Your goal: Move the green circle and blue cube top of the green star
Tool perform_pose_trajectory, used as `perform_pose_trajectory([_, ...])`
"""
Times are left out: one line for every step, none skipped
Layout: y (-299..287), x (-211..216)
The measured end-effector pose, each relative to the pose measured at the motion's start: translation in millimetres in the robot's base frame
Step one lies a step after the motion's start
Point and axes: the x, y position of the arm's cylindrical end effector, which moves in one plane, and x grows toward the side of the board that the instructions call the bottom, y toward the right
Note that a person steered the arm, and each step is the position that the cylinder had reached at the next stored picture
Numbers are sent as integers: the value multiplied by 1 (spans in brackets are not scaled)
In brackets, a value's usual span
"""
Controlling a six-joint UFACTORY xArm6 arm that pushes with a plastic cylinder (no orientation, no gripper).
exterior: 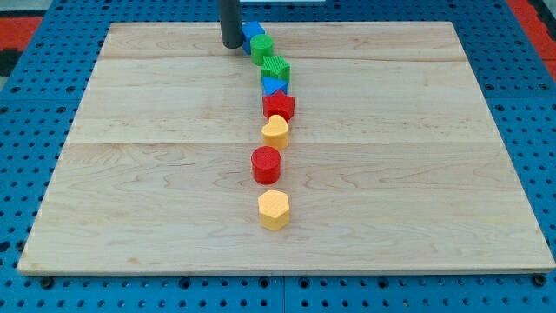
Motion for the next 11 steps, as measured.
perform_pose_trajectory([-19, -14])
perform_pose_trajectory([13, -21])
perform_pose_trajectory([10, -17])
perform_pose_trajectory([17, -9])
perform_pose_trajectory([8, 0])
perform_pose_trajectory([29, 4])
perform_pose_trajectory([41, 7])
perform_pose_trajectory([11, -6])
perform_pose_trajectory([10, -40])
perform_pose_trajectory([23, -45])
perform_pose_trajectory([23, -45])
